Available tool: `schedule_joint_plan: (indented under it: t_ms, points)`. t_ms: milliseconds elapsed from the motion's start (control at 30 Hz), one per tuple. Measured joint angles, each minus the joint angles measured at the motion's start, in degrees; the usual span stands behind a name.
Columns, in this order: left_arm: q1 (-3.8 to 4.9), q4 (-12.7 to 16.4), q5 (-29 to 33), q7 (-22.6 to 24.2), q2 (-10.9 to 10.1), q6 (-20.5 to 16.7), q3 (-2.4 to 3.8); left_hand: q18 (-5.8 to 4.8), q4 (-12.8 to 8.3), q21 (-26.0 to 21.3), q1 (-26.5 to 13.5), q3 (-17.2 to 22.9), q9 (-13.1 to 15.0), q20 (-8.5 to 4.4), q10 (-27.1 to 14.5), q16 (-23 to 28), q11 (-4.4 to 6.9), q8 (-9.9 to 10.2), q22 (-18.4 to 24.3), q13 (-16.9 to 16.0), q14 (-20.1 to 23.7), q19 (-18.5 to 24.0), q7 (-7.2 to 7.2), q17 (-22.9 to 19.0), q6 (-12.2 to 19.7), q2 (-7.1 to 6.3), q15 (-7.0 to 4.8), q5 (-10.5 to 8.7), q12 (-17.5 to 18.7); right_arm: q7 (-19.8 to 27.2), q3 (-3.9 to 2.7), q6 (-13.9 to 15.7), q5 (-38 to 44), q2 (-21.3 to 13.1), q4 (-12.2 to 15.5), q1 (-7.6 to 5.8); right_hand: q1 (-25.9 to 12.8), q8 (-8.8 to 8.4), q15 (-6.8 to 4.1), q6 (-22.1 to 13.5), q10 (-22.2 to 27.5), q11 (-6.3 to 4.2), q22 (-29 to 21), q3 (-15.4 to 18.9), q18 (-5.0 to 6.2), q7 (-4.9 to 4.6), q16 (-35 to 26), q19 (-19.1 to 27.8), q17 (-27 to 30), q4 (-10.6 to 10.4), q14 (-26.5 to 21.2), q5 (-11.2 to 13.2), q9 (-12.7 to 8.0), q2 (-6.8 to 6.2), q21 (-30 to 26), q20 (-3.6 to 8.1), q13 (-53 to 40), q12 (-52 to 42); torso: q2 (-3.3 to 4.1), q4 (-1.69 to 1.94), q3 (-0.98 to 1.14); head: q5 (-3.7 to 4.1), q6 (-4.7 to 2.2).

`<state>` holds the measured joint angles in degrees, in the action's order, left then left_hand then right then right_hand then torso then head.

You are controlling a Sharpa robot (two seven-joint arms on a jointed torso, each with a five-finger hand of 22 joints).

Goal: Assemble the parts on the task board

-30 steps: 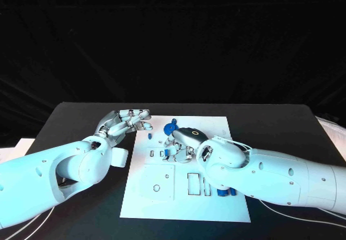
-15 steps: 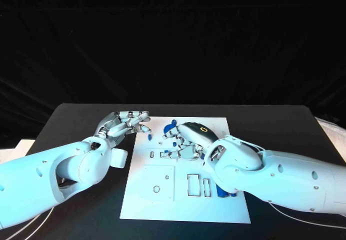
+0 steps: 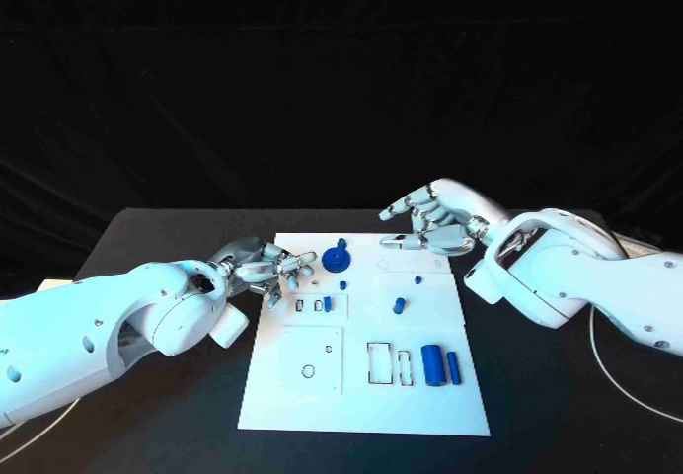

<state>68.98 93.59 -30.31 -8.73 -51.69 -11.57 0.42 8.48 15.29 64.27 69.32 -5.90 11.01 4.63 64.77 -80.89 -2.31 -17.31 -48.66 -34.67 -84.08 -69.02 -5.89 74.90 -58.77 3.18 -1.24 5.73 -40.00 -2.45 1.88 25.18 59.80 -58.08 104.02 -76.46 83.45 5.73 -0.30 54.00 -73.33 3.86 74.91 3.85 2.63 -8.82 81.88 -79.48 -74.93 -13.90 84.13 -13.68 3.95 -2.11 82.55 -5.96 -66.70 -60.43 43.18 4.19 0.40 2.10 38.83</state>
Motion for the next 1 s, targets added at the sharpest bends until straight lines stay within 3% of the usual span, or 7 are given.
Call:
schedule_joint_plan:
  t_ms: [100,200,300,500,667,733,1000]
  points:
    - [1.51,-0.51,-7.85,-8.14,0.96,4.07,0.0,-2.23,1.36,8.39,0.07,-2.3,3.25,-0.39,-0.96,-6.69,0.69,-5.91,-11.95,-6.9,0.12,-6.4,0.42,0.06,1.4,0.18,-0.91,-0.47,-8.8,0.7,0.02,-0.15,-4.1,-1.16,-0.55,-0.55,0.21,0.0,0.0,0.0,0.01,0.01,0.0,0.04,0.0,0.0,0.0,0.0,0.0,0.35,0.0,-0.6,0.0,0.21,0.0,0.0,-0.02,-0.01,-0.41,-0.14,0.01,-0.01,0.15]
    - [3.0,-1.41,-13.57,-14.13,2.11,7.35,-0.01,-4.03,1.38,13.51,1.04,-3.39,5.88,-1.14,1.99,-8.84,1.61,-10.33,-20.01,-13.22,0.15,-11.32,1.22,0.06,2.2,0.82,-1.62,-0.47,-15.71,1.0,0.05,-0.27,-6.52,-1.5,-1.14,-0.77,0.51,0.0,0.0,0.0,0.1,0.1,0.0,0.11,-0.01,0.0,-0.31,0.0,0.0,0.89,0.0,-2.22,0.0,0.51,-0.23,0.0,0.05,-0.01,-0.73,-0.27,0.09,-0.19,0.37]
    - [4.33,-2.64,-18.14,-18.77,3.88,10.38,0.01,-4.91,1.36,16.65,1.49,-4.63,8.7,-2.03,3.76,-8.94,2.37,-14.4,-25.4,-17.05,0.1,-14.59,2.06,0.05,3.65,1.27,-2.15,-0.47,-19.7,1.02,0.08,-0.43,-8.15,-1.69,-1.84,-0.88,0.59,0.0,0.0,0.0,0.11,0.1,0.0,0.24,-0.01,0.0,-0.67,0.13,0.01,1.02,0.0,-2.86,0.0,0.59,-0.32,0.13,0.23,-0.32,-1.04,-0.34,0.18,-0.3,0.6]
    - [5.51,-6.79,-23.94,-24.04,8.63,15.91,-0.02,-4.91,1.28,17.83,0.92,-6.27,11.5,-2.37,5.87,-8.94,3.03,-17.78,-26.29,-21.02,0.11,-14.93,2.54,0.05,4.76,1.95,-2.55,-1.14,-23.42,0.63,0.1,-0.86,-9.67,-1.59,-3.1,-0.98,0.59,0.0,0.0,0.0,-0.12,-0.12,-0.01,0.25,-0.01,0.0,-0.76,0.21,0.01,1.03,0.0,-3.08,-0.01,0.59,-0.46,0.21,0.12,-0.45,-1.43,-0.33,0.29,-0.46,1.07]
    - [5.71,-9.67,-26.61,-26.08,11.76,18.63,-0.24,-4.91,1.38,18.44,-0.83,-8.28,12.99,-2.37,6.73,-8.94,3.07,-19.33,-26.29,-22.79,0.11,-14.93,2.66,0.05,5.28,2.23,-2.55,-2.73,-25.09,0.03,0.15,-1.25,-10.15,-1.26,-3.62,-0.99,0.58,0.23,0.0,0.18,-0.12,-0.11,-0.17,0.25,-0.01,0.17,-0.99,0.21,0.02,1.03,0.0,-3.08,-0.01,0.58,-0.46,0.21,0.09,-0.45,-1.44,-0.33,0.33,-0.82,1.11]
    - [5.73,-10.61,-27.41,-26.67,12.78,19.22,-0.29,-5.79,1.43,18.88,-2.33,-9.61,13.55,-2.59,7.26,-8.94,3.32,-19.92,-26.29,-23.61,0.11,-15.12,2.86,0.04,5.49,1.76,-2.96,-2.75,-25.81,-0.21,0.17,-1.44,-10.23,-1.14,-3.74,-0.99,0.58,0.23,0.0,0.18,-0.12,-0.11,-0.27,0.4,-0.01,0.17,-0.99,0.37,0.02,1.18,0.0,-3.41,-0.01,0.58,-0.77,0.13,0.05,-0.44,-1.41,-0.34,0.33,-0.99,1.12]
    - [5.79,-13.3,-29.17,-28.01,16.13,20.91,-0.51,-5.79,1.44,19.77,-4.07,-11.62,14.53,-3.0,8.25,-8.94,3.56,-20.81,-26.28,-25.4,0.12,-15.12,2.96,0.04,5.58,1.49,-3.36,-2.75,-27.16,-1.03,0.25,-2.05,-10.29,-0.63,-4.36,-0.99,0.58,0.23,0.0,0.18,-0.11,-0.11,-0.5,0.41,-0.01,0.17,-1.22,0.62,0.02,1.18,0.0,-3.75,-0.01,0.58,-0.77,0.21,0.1,-0.44,-1.35,-0.38,0.34,-1.18,1.32]
